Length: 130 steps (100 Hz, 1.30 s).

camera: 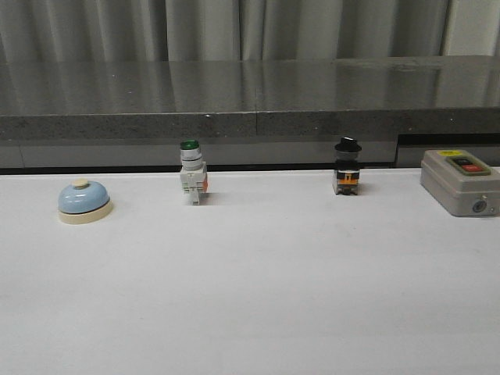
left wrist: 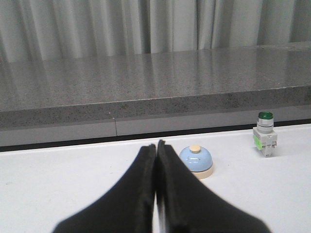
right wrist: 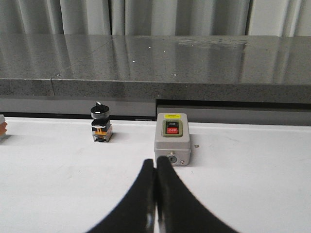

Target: Place and press bell with both arms

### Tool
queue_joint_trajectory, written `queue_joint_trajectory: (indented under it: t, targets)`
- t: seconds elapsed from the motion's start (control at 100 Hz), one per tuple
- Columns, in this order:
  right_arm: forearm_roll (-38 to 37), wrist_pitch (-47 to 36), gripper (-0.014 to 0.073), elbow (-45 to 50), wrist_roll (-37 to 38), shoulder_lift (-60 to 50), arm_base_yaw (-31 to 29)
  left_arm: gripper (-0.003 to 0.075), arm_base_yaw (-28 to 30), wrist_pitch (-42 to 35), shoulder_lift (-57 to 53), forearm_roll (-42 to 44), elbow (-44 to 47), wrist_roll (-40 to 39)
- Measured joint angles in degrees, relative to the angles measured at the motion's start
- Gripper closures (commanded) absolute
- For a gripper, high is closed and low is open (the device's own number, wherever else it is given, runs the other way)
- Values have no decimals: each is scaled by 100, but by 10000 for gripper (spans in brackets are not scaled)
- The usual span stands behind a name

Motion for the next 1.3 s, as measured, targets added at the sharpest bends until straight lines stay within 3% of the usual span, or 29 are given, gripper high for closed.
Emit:
queue_joint_trajectory:
  t: [0.6, 0.75, 1.05, 1.3]
  targets:
    - [0, 0, 654, 0, 0, 0, 0, 740, 0, 200, 27, -286, -178, 0]
    - [0, 0, 654, 0, 0, 0, 0, 740, 0, 827, 690, -332, -1086, 0]
    - [0, -4, 654, 0, 0, 0, 0, 740, 0, 1915, 3021, -352, -3264, 0]
    - [0, -4, 654, 0, 0, 0, 0, 740, 0, 2673, 4695, -365, -4386, 0]
